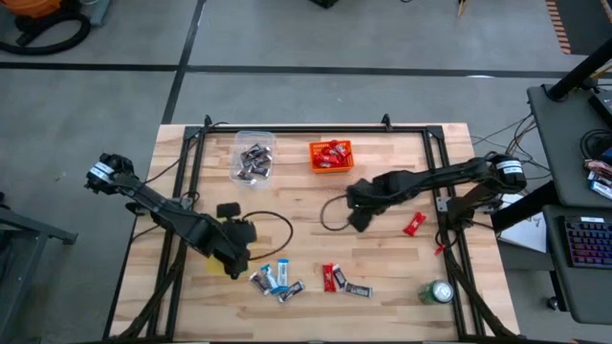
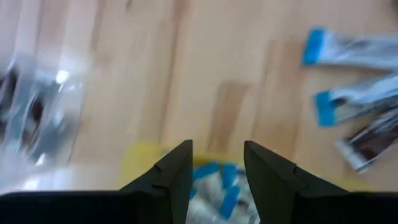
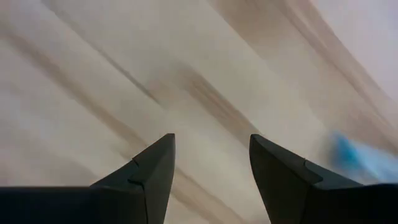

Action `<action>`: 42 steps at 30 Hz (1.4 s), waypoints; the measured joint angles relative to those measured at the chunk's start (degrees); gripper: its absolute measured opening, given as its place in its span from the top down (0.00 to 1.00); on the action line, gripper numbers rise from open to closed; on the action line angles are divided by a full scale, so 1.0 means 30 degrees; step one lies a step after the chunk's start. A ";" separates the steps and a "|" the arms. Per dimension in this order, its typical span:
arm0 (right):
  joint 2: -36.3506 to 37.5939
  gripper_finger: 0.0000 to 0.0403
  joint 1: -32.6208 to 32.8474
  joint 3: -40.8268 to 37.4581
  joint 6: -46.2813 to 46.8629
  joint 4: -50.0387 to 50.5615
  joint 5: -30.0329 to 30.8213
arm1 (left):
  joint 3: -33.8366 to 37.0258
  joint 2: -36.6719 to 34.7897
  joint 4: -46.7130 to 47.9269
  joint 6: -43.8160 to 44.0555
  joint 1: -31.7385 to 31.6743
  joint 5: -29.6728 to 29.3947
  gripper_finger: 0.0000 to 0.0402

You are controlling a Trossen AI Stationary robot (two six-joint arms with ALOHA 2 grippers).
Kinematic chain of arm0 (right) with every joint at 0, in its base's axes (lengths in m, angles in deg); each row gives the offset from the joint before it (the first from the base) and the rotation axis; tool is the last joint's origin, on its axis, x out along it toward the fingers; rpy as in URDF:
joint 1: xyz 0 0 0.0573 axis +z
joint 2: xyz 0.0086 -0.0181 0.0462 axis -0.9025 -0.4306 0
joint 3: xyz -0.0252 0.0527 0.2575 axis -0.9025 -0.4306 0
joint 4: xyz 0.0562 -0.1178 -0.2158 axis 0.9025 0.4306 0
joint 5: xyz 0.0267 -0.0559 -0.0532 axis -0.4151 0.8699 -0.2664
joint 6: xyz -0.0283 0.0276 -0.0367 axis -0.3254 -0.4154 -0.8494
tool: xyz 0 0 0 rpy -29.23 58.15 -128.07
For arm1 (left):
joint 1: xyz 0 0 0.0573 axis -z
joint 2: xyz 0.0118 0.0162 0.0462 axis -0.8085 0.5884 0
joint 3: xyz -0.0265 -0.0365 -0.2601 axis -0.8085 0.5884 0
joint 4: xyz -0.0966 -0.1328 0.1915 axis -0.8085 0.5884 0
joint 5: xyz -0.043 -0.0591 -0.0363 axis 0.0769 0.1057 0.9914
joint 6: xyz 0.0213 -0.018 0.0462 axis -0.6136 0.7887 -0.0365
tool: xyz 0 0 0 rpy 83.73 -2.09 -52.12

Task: Sort candy
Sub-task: Put the right red candy into the orange bin

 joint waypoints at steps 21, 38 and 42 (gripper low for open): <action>0.2064 0.52 0.0002 -0.6157 0.4660 0.5312 -0.2341 | 0.0037 -0.0007 -0.1537 -0.0763 0.0000 -0.0204 0.69; 0.4887 0.52 0.0006 -0.9198 0.8475 0.1454 -0.3457 | 0.0088 -0.0007 -0.1562 -0.0690 -0.0004 -0.1176 0.69; 0.4408 0.52 0.0122 -0.9898 0.8439 0.0242 -0.3832 | 0.0095 -0.0007 -0.1565 -0.0683 -0.0003 -0.1180 0.69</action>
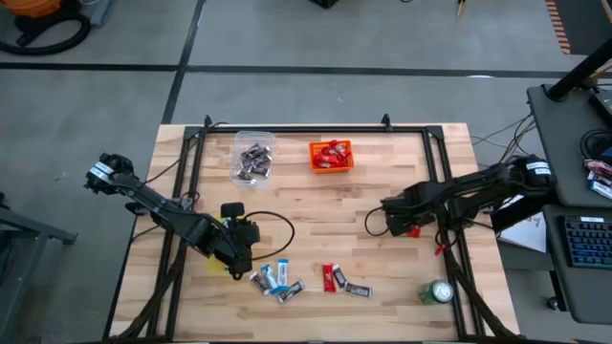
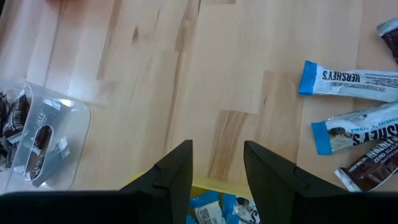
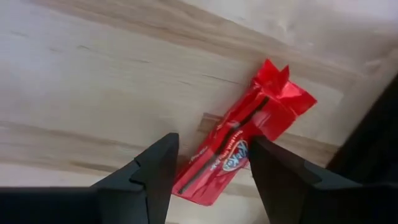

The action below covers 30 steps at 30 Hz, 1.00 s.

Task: Sort candy
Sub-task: Put the right red candy into the orange bin

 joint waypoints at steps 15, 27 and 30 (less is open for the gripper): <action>-0.0236 0.96 0.0011 0.1925 -0.3185 -0.1573 0.0728 | 0.0073 -0.0007 -0.1330 -0.1291 0.0099 -0.0958 0.69; -0.0231 0.97 -0.0061 0.4944 -0.8864 -0.7457 0.1780 | 0.0080 -0.0007 -0.4352 -0.3230 0.1310 -0.0998 0.69; -0.0390 0.97 -0.0337 0.4944 -1.1003 -1.2557 0.2153 | 0.0080 -0.0007 -0.4866 -0.3227 0.1750 -0.0998 0.69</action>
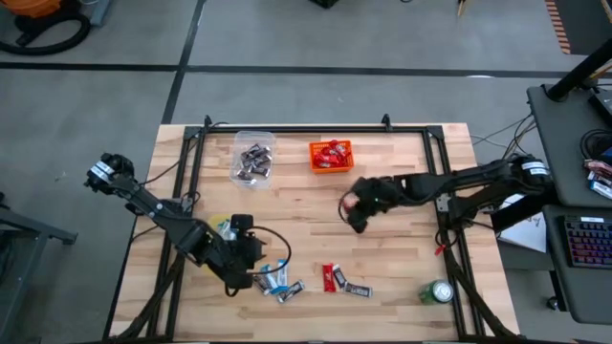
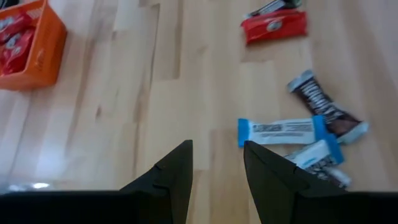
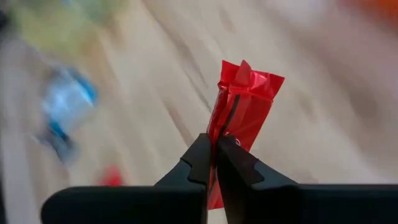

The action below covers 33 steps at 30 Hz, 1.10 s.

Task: Sort candy
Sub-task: Put the right red candy into the orange bin

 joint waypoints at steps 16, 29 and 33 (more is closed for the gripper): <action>-0.5250 0.97 -0.5232 0.0835 -0.5905 -1.3012 0.5096 | 0.0007 0.0000 -0.0540 0.1731 0.0288 -0.1135 0.69; -0.8728 0.97 -0.7207 0.2947 -0.3465 -0.9315 0.5023 | 0.0007 0.0000 -0.0788 0.2950 0.0285 -0.2608 0.69; -0.8743 0.95 -0.7157 0.3361 -0.3891 -0.9076 0.5014 | 0.0096 0.0000 -0.0806 0.3180 0.0285 -0.3146 0.69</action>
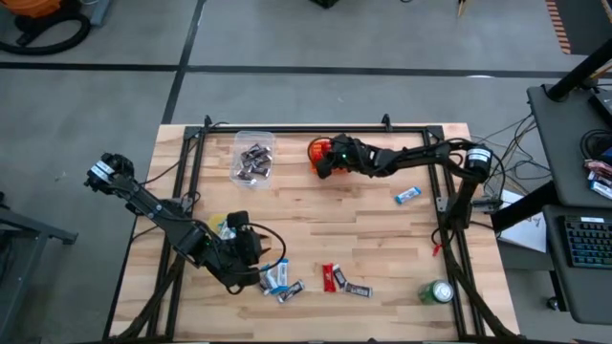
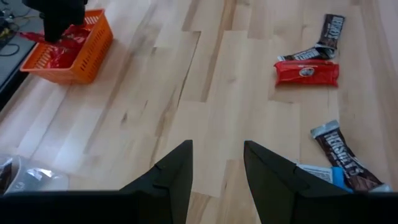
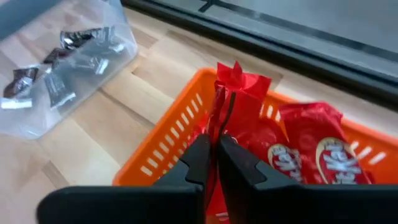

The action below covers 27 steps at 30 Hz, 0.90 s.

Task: Sort candy
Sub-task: Put the right red candy into the orange bin, then put the bottom left white candy into the yellow bin

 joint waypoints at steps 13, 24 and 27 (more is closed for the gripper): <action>0.0145 0.60 -0.0006 0.2028 -0.0104 0.3675 -0.0203 | 0.0145 0.0000 -0.0142 0.1203 0.0000 -0.0037 0.69; 0.0438 0.50 0.0739 0.4276 -0.1409 0.6455 -0.0203 | 0.0145 0.0000 -0.0164 0.2448 0.0000 0.0035 0.69; 0.0768 0.50 0.1115 0.4433 -0.1924 0.6482 -0.0200 | 0.0145 0.0000 -0.0195 0.3146 0.0000 0.0047 0.69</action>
